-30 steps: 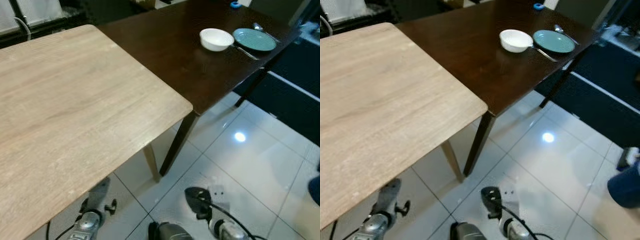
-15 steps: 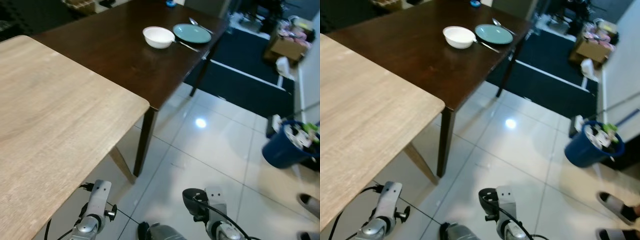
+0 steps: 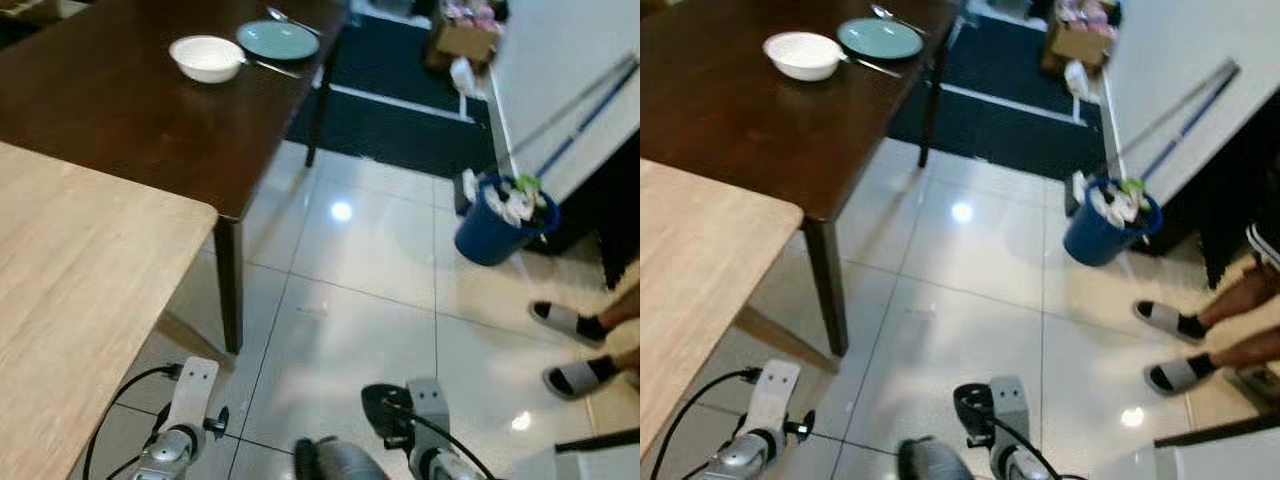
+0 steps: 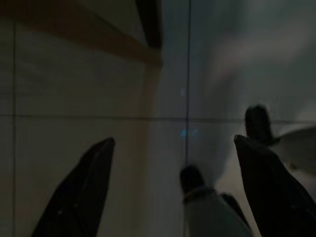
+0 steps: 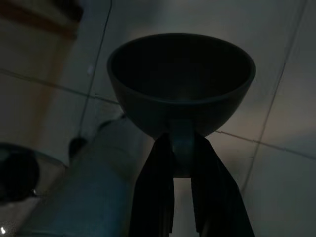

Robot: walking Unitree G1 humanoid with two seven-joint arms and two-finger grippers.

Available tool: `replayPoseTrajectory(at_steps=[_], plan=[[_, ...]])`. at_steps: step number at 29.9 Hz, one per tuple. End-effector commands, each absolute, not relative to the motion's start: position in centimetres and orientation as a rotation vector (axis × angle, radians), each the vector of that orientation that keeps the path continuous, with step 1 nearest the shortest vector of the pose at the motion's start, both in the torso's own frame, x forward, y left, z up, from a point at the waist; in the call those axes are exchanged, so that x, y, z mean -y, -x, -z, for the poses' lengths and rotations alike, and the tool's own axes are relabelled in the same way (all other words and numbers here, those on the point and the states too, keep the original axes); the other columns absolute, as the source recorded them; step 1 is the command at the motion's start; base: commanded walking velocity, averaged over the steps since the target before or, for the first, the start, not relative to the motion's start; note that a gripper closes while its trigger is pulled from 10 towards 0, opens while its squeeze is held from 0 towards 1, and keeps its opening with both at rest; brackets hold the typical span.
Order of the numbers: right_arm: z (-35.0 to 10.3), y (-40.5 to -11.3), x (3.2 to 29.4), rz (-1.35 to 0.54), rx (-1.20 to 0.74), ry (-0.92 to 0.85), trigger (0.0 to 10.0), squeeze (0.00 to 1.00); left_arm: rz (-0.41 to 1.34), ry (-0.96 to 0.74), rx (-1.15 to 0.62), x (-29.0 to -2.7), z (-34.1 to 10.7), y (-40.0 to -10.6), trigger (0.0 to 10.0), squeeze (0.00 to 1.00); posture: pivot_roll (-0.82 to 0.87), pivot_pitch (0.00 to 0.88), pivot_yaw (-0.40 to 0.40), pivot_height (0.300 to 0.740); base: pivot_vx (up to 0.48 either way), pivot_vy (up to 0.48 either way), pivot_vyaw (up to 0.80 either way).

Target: Setting the table

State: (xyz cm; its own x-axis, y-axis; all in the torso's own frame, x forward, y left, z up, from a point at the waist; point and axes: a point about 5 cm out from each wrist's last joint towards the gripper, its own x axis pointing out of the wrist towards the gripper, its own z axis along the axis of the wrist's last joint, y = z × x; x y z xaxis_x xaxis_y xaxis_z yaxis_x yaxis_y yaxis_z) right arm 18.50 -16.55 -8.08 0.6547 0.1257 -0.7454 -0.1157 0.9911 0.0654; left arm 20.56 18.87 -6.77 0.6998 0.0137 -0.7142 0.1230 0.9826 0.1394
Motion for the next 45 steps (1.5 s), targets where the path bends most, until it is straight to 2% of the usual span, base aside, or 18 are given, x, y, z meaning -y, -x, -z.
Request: replayPoseTrajectory(at_steps=[1, 24, 45], plan=[[8.13, -18.31, 17.16, -0.115, -0.850, -0.011, 10.0, 0.00, 0.077, -0.172, -0.814, -18.36, 7.18, -19.96, 10.0, 0.00, 0.09, 0.074, -0.039, 0.740, 0.000, 0.000, -0.80], [8.02, -18.55, 16.90, -0.118, -0.838, -0.013, 10.0, 0.00, 0.078, -0.159, -0.812, -18.28, 7.11, -20.11, 10.0, 0.00, 0.08, 0.071, -0.038, 0.740, 0.000, 0.000, -0.80], [7.84, -18.86, 16.54, -0.185, -0.831, 0.012, 10.0, 0.00, 0.037, -0.133, -0.806, -18.53, 7.01, -20.25, 10.0, 0.00, 0.09, 0.065, -0.045, 0.740, 0.000, 0.000, 0.00]])
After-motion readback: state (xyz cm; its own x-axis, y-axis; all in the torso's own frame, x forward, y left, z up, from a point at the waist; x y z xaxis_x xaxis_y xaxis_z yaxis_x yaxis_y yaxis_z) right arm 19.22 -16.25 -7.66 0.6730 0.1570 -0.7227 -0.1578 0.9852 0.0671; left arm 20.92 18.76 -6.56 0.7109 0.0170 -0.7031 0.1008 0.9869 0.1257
